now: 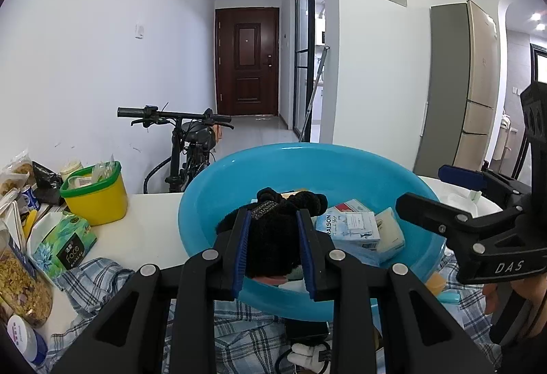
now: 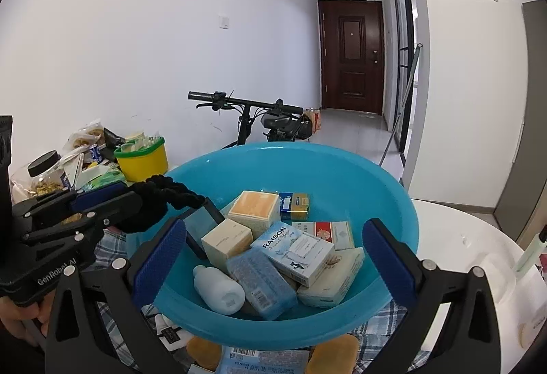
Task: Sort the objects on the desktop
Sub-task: 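Lower the wipes pack into the basin and open the right gripper, then lower the black glove into the basin and open the left gripper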
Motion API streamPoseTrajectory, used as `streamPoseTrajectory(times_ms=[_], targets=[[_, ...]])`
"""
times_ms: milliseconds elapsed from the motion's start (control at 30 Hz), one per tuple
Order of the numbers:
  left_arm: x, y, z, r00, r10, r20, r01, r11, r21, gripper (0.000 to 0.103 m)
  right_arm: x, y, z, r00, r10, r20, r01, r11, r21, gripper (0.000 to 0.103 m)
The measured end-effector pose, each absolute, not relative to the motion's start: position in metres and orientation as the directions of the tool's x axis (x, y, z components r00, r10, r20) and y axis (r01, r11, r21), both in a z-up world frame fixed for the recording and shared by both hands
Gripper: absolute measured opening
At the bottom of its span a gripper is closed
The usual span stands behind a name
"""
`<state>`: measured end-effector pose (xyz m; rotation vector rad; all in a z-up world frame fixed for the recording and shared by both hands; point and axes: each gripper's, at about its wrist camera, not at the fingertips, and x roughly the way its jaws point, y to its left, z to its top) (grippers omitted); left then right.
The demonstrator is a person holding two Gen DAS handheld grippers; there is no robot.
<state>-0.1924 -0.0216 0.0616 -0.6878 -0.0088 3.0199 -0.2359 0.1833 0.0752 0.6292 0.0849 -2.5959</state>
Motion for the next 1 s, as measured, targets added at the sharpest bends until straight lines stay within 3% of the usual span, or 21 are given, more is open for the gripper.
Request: streamPoseTrajectory(times_ms=[1000], targets=[[-0.196, -0.026, 0.057, -0.892, 0.030, -0.450, -0.025, -1.000, -0.017, 0.030, -0.244, 0.180, 0.065, -0.743, -0.453, -0.493, 0.458, -0.881, 0.118, 0.103]])
